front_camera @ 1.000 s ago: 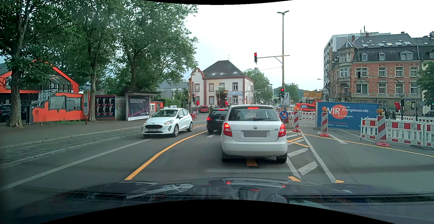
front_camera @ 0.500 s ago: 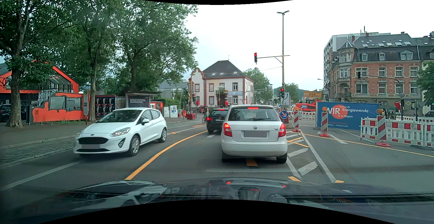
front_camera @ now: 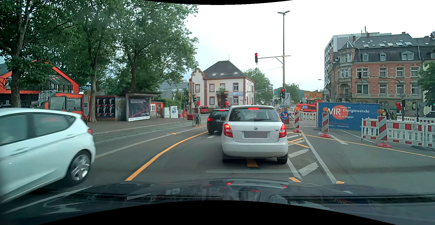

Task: Follow the waypoints while adhering to traffic rules and regulations

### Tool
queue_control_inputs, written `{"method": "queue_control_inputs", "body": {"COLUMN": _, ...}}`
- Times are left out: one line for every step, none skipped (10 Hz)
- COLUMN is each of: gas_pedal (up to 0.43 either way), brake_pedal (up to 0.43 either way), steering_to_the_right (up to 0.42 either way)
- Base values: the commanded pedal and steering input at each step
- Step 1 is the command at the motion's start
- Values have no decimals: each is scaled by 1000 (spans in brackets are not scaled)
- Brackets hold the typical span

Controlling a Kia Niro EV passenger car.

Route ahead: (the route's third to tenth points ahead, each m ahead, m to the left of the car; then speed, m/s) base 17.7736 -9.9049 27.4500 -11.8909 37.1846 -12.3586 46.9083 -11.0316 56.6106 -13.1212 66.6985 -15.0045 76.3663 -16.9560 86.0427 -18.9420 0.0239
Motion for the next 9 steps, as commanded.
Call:
{"method": "queue_control_inputs", "body": {"gas_pedal": 0, "brake_pedal": 244, "steering_to_the_right": -10}}
{"method": "queue_control_inputs", "body": {"gas_pedal": 0, "brake_pedal": 244, "steering_to_the_right": -10}}
{"method": "queue_control_inputs", "body": {"gas_pedal": 0, "brake_pedal": 244, "steering_to_the_right": -10}}
{"method": "queue_control_inputs", "body": {"gas_pedal": 0, "brake_pedal": 244, "steering_to_the_right": -10}}
{"method": "queue_control_inputs", "body": {"gas_pedal": 0, "brake_pedal": 244, "steering_to_the_right": -10}}
{"method": "queue_control_inputs", "body": {"gas_pedal": 0, "brake_pedal": 250, "steering_to_the_right": -10}}
{"method": "queue_control_inputs", "body": {"gas_pedal": 0, "brake_pedal": 250, "steering_to_the_right": -10}}
{"method": "queue_control_inputs", "body": {"gas_pedal": 0, "brake_pedal": 250, "steering_to_the_right": -10}}
{"method": "queue_control_inputs", "body": {"gas_pedal": 0, "brake_pedal": 250, "steering_to_the_right": -10}}
